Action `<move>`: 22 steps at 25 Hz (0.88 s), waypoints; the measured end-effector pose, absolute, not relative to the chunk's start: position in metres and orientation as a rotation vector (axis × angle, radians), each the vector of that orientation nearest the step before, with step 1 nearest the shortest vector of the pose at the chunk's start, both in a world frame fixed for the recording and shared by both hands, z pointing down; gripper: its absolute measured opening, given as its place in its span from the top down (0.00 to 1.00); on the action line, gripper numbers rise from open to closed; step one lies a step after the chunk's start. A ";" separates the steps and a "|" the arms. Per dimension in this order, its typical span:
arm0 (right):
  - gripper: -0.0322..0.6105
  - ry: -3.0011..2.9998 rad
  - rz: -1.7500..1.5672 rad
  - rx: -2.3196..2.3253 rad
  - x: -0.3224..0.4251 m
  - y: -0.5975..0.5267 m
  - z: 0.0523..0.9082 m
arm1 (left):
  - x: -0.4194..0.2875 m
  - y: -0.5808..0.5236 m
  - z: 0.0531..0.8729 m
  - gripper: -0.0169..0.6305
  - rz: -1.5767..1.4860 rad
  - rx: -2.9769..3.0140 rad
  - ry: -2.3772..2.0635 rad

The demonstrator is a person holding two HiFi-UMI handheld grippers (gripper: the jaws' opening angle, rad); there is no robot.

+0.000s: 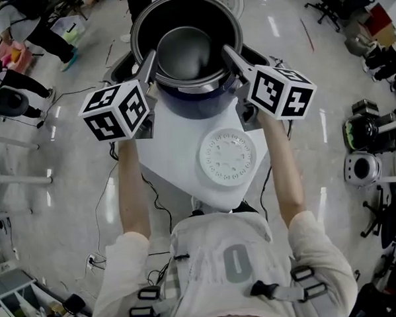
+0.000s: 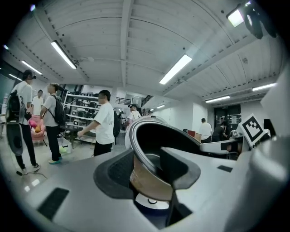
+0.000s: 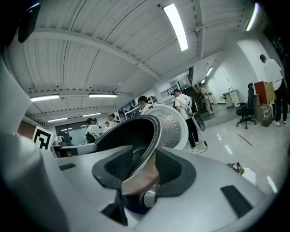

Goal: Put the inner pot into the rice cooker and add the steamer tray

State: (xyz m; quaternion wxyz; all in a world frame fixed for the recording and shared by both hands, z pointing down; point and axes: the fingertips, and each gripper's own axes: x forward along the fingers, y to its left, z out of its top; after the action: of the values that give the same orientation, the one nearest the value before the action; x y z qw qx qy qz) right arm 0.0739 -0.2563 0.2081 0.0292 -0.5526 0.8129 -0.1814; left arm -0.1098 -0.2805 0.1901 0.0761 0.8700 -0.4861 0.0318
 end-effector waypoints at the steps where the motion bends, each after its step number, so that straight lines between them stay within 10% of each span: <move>1: 0.70 2.504 -0.577 -1.710 0.077 -0.257 0.214 | -0.107 -0.282 0.195 0.70 0.111 2.603 -1.449; 22: 0.69 2.487 -0.896 -1.847 0.097 -0.294 0.321 | -0.084 -0.332 0.305 0.70 0.370 2.458 -1.340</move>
State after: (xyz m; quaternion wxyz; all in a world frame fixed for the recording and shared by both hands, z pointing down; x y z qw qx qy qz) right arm 0.0968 -0.2944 0.3209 -0.0416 -0.5722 0.7705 -0.2777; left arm -0.0841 -0.3315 0.3049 0.1582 0.8595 -0.4685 0.1293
